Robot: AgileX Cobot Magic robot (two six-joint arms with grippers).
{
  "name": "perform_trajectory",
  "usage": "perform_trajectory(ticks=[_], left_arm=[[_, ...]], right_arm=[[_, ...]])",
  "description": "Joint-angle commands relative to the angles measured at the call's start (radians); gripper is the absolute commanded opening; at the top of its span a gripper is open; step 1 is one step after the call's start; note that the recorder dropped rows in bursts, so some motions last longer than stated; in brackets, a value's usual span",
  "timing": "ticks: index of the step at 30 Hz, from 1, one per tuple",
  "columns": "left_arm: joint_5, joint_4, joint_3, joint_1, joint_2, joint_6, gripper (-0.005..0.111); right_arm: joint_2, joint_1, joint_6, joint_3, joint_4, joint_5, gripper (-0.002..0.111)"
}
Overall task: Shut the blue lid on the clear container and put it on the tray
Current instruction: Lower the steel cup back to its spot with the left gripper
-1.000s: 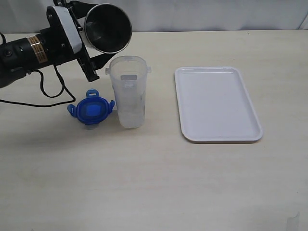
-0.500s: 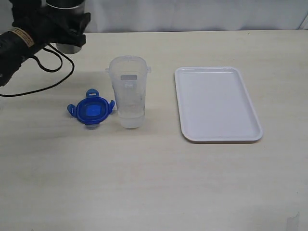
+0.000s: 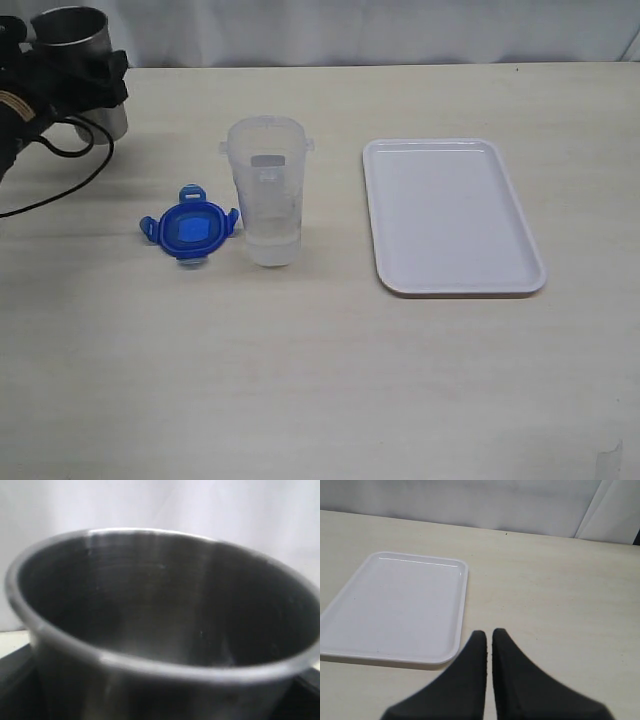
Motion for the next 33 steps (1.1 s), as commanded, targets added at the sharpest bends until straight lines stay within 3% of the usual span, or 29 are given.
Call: perform_trajectory(ticks=[1, 13, 23, 33], left_arm=[[-0.118, -0.029, -0.012, 0.000, 0.037, 0.028, 0.000], [-0.241, -0.029, -0.012, 0.000, 0.144, 0.031, 0.000], [-0.190, -0.025, -0.012, 0.000, 0.152, 0.031, 0.000], [-0.290, -0.021, -0.012, 0.000, 0.211, 0.031, 0.000]], right_arm=[[-0.005, -0.006, -0.001, 0.001, 0.008, -0.003, 0.004], [-0.005, -0.006, -0.001, 0.001, 0.008, -0.003, 0.004], [-0.005, -0.006, -0.001, 0.001, 0.008, -0.003, 0.004], [-0.005, -0.006, -0.001, 0.001, 0.008, -0.003, 0.004]])
